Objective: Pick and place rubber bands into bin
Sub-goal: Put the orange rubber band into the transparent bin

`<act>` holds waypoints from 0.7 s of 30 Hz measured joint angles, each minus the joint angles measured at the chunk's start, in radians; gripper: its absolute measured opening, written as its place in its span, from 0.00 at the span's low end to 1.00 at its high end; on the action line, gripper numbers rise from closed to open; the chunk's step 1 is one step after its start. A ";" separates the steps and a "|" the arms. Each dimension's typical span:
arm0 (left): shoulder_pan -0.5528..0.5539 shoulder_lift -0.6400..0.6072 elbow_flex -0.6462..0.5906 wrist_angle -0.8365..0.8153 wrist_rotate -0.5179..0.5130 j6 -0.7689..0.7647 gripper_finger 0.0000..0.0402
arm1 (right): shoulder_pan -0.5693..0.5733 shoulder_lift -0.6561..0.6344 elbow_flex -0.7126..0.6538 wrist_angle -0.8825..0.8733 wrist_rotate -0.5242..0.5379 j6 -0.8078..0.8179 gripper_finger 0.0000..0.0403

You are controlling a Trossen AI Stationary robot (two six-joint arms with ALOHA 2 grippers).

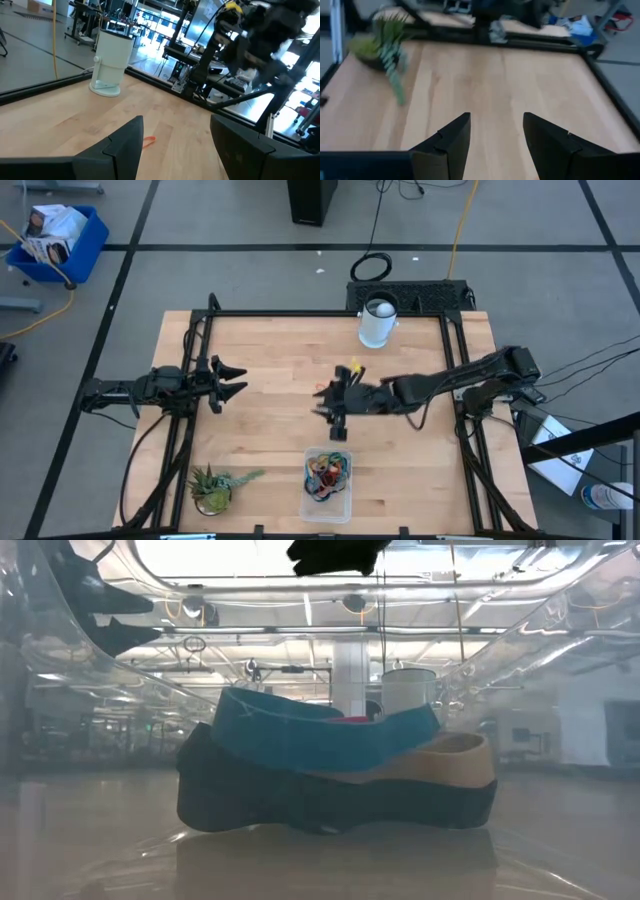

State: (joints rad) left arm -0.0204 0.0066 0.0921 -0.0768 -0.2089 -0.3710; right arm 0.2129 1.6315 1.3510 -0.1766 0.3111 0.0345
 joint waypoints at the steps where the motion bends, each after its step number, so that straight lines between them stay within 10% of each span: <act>1: 0.000 0.000 0.000 0.000 0.000 0.000 0.59 | -0.013 -0.017 0.000 -0.006 0.000 0.011 0.43; 21: 0.000 0.000 0.000 0.001 0.000 0.000 0.59 | -0.201 0.087 0.296 -0.408 -0.028 0.114 0.42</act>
State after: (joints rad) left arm -0.0204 0.0063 0.0921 -0.0757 -0.2089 -0.3713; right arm 0.0118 1.7183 1.6474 -0.5849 0.2830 0.1486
